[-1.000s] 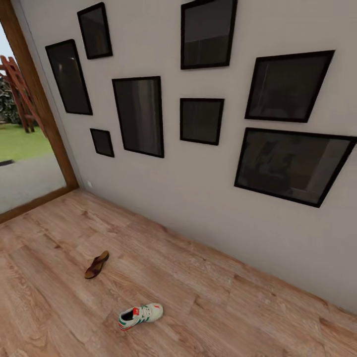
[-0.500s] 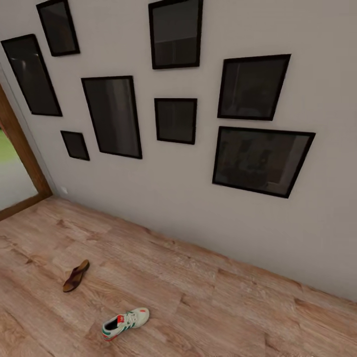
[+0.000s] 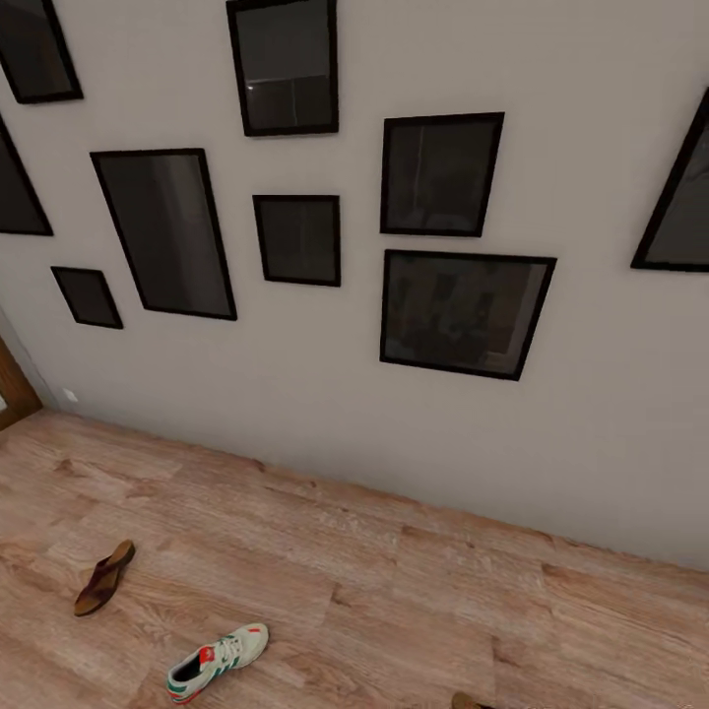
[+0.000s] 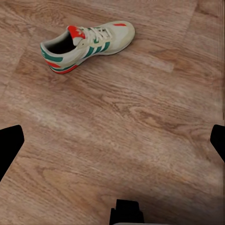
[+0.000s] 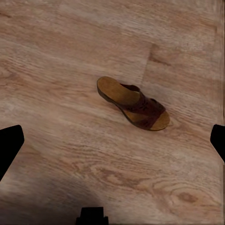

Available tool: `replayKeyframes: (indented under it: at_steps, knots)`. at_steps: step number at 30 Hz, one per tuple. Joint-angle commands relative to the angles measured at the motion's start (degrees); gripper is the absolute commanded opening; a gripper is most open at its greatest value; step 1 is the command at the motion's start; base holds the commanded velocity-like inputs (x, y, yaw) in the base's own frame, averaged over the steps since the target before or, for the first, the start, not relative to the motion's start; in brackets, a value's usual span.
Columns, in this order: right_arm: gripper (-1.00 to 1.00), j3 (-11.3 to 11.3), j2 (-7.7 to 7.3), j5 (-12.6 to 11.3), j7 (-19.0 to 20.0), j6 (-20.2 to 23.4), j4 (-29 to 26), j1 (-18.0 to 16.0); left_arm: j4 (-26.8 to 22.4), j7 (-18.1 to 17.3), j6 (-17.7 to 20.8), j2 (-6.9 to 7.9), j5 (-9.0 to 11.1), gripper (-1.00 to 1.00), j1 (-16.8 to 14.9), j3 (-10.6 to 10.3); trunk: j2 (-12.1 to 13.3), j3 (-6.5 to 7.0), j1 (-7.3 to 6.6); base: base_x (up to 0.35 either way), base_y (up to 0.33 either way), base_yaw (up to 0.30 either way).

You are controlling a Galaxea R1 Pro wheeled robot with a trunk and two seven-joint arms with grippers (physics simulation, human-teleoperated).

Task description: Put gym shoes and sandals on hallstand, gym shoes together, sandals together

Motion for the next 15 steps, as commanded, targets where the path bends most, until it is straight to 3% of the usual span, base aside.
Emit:
replayKeyframes:
  at_steps: [1,15]
  knots:
    - [1.0,0.0,-0.01,0.0,0.0,-0.2,0.1,0.0,0.0,0.0,-0.2,0.02,0.4,1.0,0.0,0.0,0.0,-0.05,0.0,0.0,0.0,-0.269]
    - [1.0,0.0,0.03,0.0,0.0,-0.2,0.1,0.0,0.0,0.0,-0.2,0.0,0.4,1.0,0.0,0.1,0.0,-0.05,0.0,0.009,0.0,-0.269]
